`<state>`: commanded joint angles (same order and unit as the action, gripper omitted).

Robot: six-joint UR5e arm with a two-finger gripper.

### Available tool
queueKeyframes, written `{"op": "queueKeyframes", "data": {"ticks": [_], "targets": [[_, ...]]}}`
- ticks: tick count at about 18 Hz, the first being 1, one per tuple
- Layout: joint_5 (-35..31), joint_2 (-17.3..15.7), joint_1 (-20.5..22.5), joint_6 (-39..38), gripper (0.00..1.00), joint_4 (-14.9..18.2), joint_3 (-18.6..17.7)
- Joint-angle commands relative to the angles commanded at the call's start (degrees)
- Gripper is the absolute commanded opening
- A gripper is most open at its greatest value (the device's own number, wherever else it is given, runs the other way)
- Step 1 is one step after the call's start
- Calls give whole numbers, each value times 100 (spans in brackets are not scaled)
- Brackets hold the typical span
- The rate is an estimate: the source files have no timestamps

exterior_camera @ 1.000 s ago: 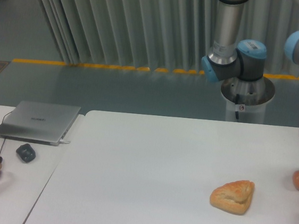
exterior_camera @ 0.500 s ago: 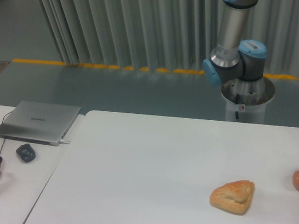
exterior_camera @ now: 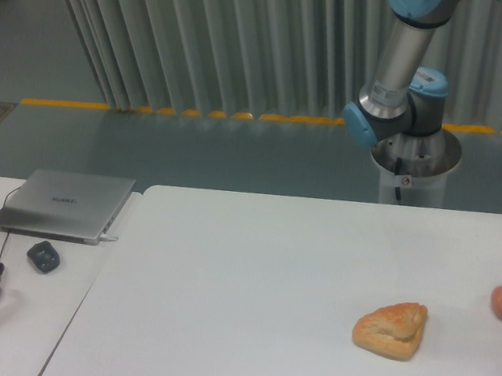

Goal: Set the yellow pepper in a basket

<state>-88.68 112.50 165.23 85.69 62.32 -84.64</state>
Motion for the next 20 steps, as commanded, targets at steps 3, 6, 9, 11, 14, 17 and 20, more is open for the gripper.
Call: {"op": "queueKeyframes", "data": {"ticks": [3,6,9,11,14,17,20], "targets": [[0,254,114,167,28,-105,88],[0,316,273,571,31,-123,79],[0,360,273,554,96,-149,79],[0,369,273,572,100,-219,97],[9,361,282,581,100,-220,141],[35,273,221,546,100,-220,141],[44,1,-34,546,100,-185,106]]}}
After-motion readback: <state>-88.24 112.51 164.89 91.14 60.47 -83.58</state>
